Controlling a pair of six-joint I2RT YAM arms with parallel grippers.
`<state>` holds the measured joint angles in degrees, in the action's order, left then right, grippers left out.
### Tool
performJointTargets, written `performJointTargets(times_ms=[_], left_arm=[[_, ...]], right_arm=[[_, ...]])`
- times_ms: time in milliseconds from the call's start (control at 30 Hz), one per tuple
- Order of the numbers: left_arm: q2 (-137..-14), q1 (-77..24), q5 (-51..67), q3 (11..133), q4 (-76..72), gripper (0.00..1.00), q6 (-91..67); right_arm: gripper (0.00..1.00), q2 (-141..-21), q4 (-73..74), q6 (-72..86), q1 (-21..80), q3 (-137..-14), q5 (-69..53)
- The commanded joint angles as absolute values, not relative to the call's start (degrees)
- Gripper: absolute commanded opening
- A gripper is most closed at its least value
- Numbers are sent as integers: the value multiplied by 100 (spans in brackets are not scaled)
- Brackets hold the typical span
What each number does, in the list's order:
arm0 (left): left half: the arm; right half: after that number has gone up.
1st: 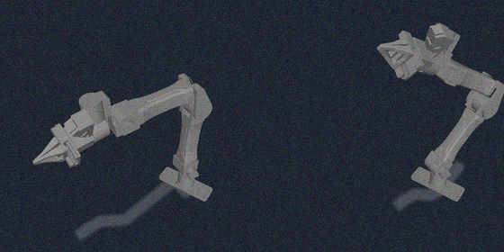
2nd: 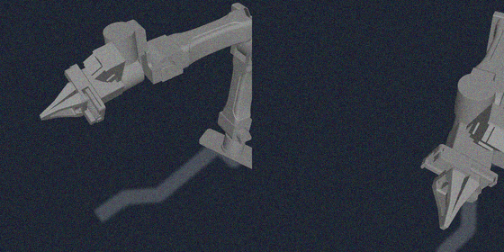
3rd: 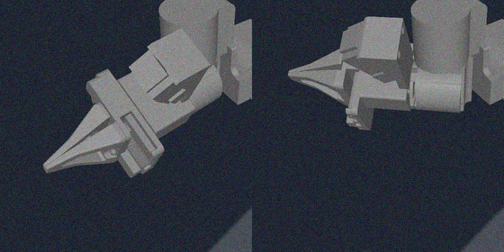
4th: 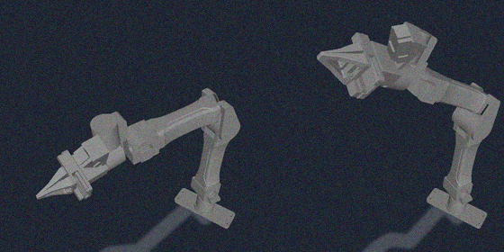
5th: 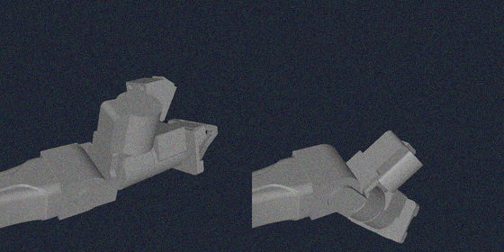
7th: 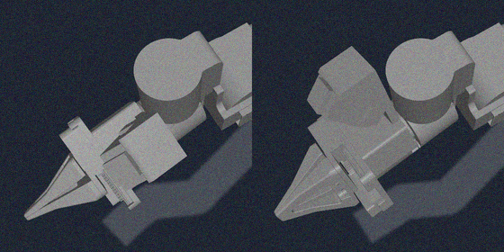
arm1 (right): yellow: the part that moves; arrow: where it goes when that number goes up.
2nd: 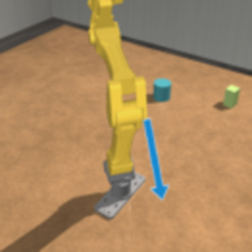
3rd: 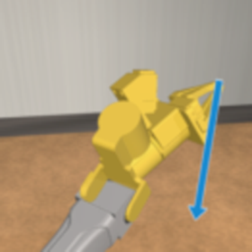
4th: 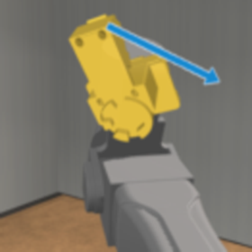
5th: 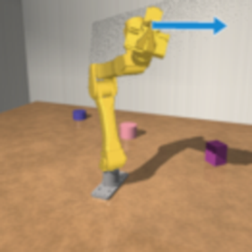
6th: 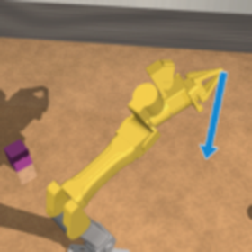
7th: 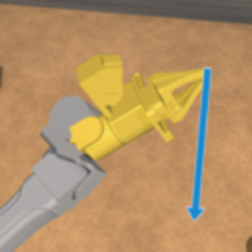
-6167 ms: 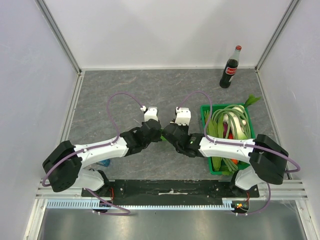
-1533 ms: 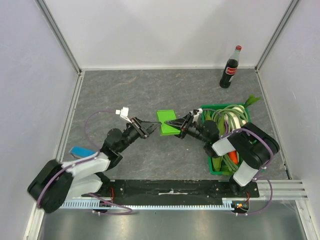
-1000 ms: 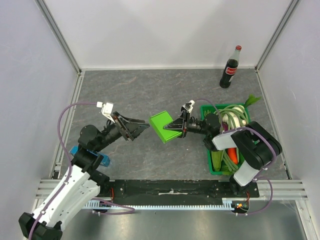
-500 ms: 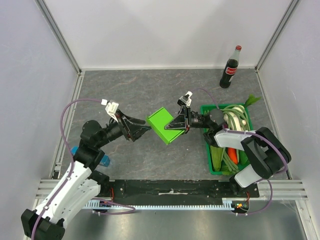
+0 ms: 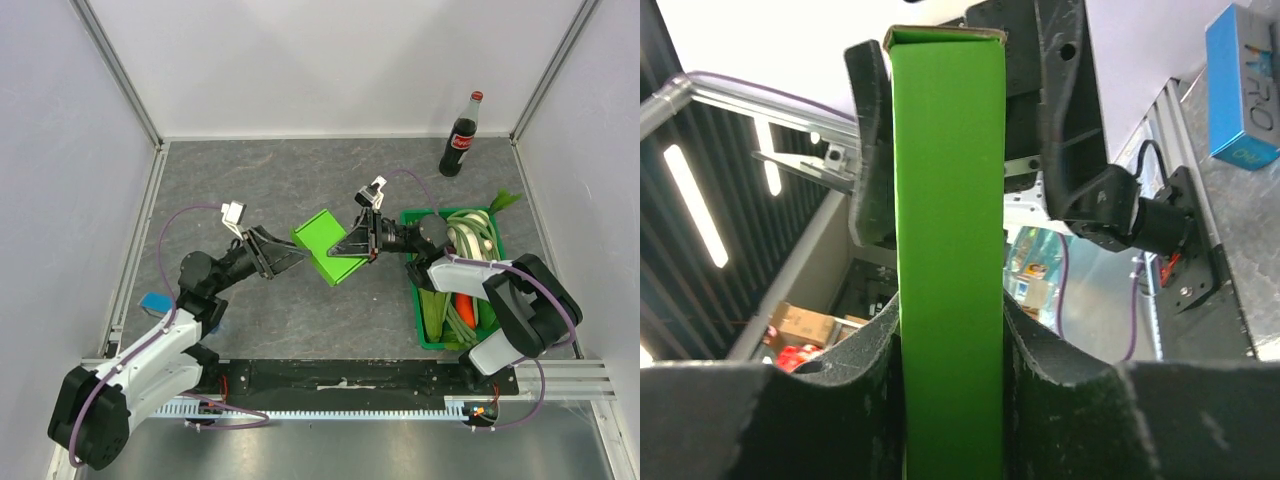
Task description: Fold the paper box
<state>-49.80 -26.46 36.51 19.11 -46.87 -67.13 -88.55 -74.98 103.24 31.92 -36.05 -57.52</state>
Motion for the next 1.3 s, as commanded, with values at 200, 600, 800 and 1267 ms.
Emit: performJointTargets(times_ms=[200, 600, 800, 1267], left_arm=[[-4922, -2804, 3252, 2540, -3877, 87, -7321], [-4175, -2795, 2164, 3278, -269, 34, -6979], [-3973, -2777, 1276, 3656, 1176, 40, -6899], [-4025, -2514, 677, 3648, 2865, 43, -8094]], right_arm=[[40, -8455, -7437, 8913, 3682, -4034, -5643], [79, -7401, -1132, 4909, 3718, -4727, -4373], [98, -6610, 2265, 1927, 4023, -5660, -1552], [98, -7065, 1451, -254, 8981, -5853, 4147]])
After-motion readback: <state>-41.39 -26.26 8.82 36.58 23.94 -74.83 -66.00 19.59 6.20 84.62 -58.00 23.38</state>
